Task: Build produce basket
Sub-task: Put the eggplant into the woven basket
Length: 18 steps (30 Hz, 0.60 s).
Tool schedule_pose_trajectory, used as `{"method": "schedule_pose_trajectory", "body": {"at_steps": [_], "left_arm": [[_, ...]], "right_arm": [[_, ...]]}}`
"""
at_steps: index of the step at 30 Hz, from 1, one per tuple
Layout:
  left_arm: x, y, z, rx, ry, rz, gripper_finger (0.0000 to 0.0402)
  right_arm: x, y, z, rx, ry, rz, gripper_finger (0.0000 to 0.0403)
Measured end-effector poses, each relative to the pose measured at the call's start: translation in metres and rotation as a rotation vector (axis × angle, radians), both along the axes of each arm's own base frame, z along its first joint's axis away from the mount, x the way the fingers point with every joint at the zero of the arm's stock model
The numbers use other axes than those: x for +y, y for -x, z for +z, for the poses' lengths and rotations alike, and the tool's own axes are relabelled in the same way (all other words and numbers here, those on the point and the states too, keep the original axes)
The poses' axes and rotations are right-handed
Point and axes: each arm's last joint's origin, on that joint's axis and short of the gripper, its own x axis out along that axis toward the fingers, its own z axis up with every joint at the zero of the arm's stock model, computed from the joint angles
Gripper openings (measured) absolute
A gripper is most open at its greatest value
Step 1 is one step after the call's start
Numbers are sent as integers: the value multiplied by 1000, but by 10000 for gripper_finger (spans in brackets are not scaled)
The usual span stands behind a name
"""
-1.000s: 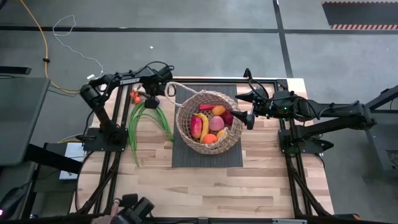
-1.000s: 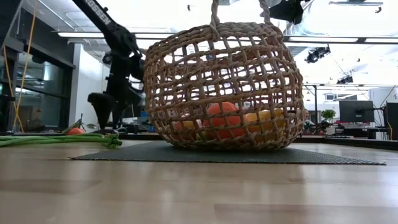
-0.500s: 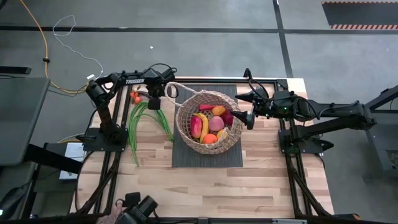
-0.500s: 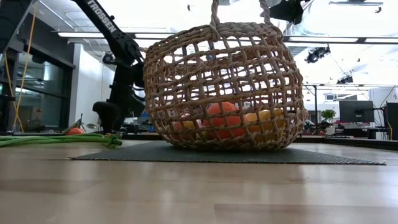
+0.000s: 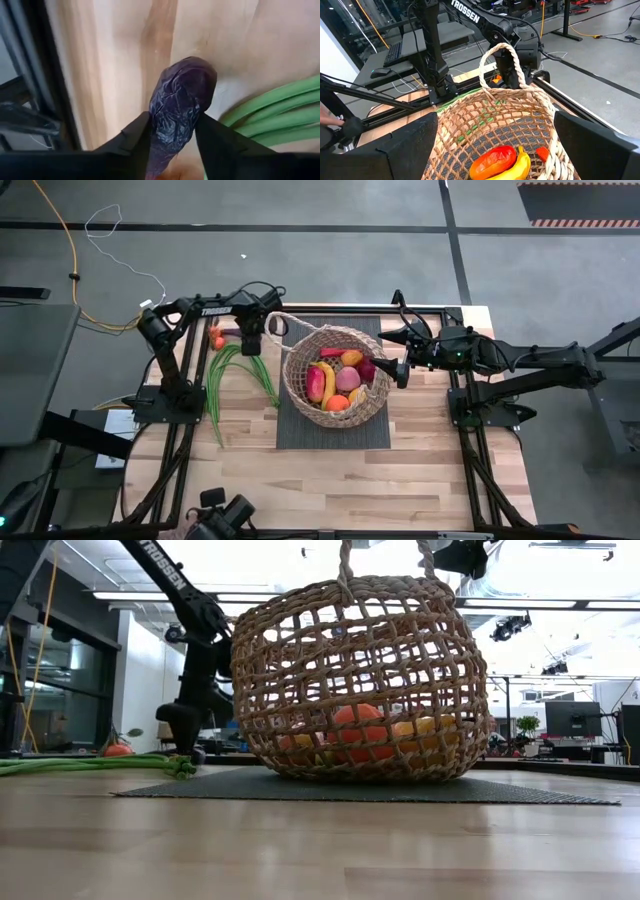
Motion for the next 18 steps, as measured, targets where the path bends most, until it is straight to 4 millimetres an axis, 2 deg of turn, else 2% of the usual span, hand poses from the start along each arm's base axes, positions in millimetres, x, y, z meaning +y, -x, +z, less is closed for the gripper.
{"method": "schedule_pose_trajectory", "body": {"at_steps": [3, 7, 13, 18], "left_arm": [[1, -1, 15, -23, -35, 23, 113], [6, -4, 52, -112, -139, 78, 112], [3, -3, 141, -413, -366, 202, 121], [-25, 16, 217, -820, -518, 317, 121]], "right_arm": [[0, 0, 0, 0, 0, 0, 388], [0, 0, 0, 0, 0, 0, 388], [0, 0, 0, 0, 0, 0, 388], [0, -1, 7, -72, -5, -2, 388]]}}
